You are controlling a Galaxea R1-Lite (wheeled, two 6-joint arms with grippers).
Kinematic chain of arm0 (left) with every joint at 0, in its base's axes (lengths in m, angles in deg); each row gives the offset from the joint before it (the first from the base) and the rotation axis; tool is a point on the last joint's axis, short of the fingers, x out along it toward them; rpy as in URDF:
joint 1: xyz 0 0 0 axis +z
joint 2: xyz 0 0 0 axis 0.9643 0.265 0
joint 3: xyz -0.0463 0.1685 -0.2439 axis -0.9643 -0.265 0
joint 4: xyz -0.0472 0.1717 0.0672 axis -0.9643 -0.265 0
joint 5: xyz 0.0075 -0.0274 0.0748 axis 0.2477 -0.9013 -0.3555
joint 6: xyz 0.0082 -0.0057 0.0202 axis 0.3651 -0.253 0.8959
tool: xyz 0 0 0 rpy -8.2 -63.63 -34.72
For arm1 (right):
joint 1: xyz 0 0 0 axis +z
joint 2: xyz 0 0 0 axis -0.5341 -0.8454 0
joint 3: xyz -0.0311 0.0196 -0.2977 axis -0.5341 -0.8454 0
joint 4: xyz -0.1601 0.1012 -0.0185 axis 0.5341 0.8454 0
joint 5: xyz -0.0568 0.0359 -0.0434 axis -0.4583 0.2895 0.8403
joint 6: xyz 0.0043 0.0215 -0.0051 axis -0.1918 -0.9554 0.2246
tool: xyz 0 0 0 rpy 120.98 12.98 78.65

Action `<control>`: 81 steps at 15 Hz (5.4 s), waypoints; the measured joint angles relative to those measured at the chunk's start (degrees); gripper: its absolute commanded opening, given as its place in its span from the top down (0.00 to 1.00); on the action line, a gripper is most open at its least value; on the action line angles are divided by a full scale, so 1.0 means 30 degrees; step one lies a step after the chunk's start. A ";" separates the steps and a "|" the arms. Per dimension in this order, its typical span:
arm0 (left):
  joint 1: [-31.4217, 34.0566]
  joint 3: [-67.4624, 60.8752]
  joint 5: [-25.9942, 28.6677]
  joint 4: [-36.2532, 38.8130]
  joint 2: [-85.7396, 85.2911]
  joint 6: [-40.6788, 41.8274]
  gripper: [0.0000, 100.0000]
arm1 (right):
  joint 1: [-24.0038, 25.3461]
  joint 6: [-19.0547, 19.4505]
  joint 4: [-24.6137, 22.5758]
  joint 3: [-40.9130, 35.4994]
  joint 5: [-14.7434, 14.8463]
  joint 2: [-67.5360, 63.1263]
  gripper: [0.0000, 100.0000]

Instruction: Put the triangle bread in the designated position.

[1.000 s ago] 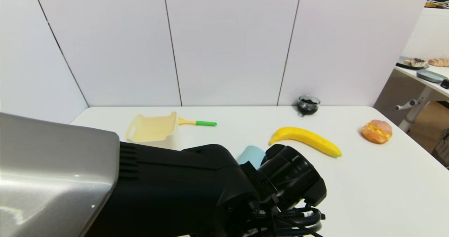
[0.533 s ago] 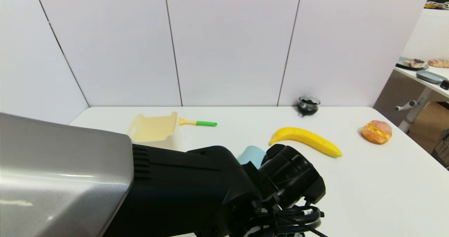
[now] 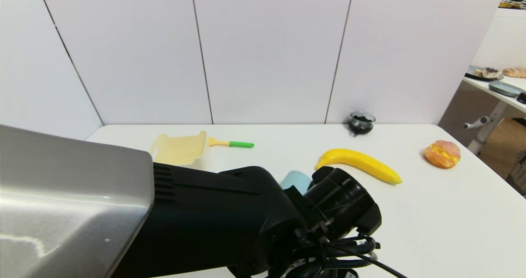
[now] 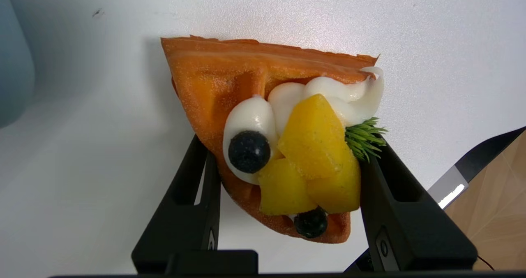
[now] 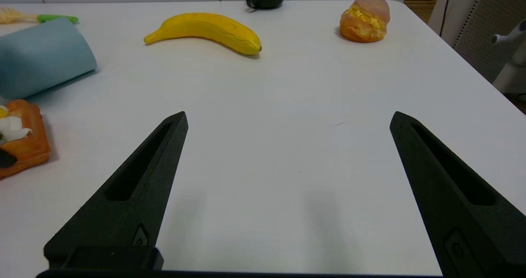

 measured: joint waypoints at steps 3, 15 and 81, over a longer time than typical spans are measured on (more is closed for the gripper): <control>0.0093 0.0065 -0.0057 -0.0037 -0.1199 -0.0057 1.00 | 0.0000 -0.0008 0.0000 0.0000 0.0000 0.0000 0.00; 0.2861 0.0902 -0.0130 0.0414 -0.5937 0.2129 1.00 | 0.0000 -0.0008 0.0000 0.0000 0.0000 0.0000 0.00; 2.1606 -0.5701 -0.0179 0.2418 -0.9289 1.0232 0.00 | 0.0000 0.0000 0.0000 0.0000 0.0000 0.0000 0.00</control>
